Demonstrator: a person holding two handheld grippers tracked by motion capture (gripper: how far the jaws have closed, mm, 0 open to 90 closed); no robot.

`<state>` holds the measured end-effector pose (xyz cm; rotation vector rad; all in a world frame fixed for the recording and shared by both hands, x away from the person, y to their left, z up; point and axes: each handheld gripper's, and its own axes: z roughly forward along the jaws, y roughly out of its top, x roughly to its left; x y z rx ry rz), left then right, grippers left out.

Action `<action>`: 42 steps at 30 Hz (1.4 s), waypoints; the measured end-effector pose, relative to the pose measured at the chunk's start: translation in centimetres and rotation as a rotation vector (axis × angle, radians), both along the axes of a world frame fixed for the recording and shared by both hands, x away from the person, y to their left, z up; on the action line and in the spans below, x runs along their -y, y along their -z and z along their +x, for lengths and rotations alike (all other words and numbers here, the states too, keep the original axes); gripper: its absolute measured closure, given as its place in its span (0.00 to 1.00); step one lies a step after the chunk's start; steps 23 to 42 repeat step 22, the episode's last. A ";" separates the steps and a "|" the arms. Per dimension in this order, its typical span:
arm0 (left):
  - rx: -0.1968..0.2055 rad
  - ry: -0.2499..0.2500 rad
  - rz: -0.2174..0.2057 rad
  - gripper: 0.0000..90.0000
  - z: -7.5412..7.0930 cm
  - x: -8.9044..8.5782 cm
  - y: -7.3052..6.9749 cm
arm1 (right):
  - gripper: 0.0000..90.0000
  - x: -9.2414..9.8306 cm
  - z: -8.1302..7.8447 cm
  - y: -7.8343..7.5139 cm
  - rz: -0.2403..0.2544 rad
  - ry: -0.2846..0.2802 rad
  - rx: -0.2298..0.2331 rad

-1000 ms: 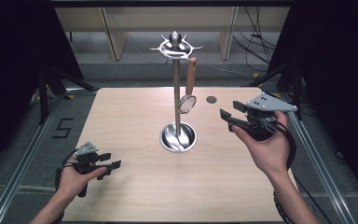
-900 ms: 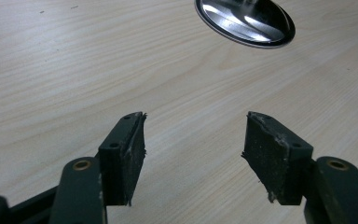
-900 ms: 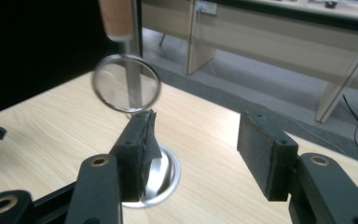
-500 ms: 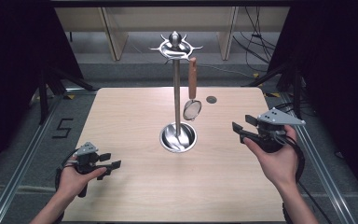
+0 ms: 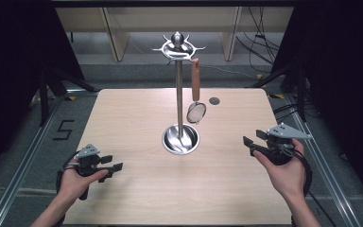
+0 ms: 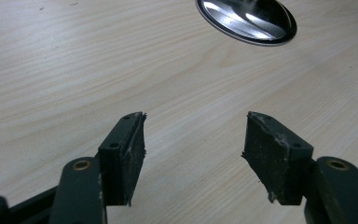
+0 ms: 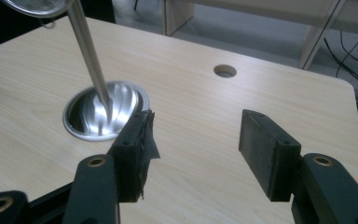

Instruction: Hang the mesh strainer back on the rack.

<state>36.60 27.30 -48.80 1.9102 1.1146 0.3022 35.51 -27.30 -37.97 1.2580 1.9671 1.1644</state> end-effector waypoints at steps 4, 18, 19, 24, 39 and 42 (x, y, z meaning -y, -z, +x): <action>0.000 -0.002 -0.004 0.41 0.0 0.0 0.0 | 0.50 0.7 -0.3 1.1 0.005 0.016 -0.040; 0.007 -0.001 -0.001 0.41 0.0 0.0 -0.1 | 0.50 2.3 -1.0 6.1 0.021 0.068 -0.139; 0.006 0.000 -0.005 0.41 0.0 0.0 -0.1 | 0.49 2.3 -1.1 6.2 0.026 0.076 -0.146; -0.001 0.010 0.009 0.41 0.1 -0.1 -0.2 | 0.49 2.2 -1.2 6.4 0.024 0.083 -0.150; -0.001 0.010 0.009 0.41 0.1 -0.1 -0.2 | 0.49 2.2 -1.2 6.4 0.024 0.083 -0.150; -0.001 0.010 0.009 0.41 0.1 -0.1 -0.2 | 0.49 2.2 -1.2 6.4 0.024 0.083 -0.150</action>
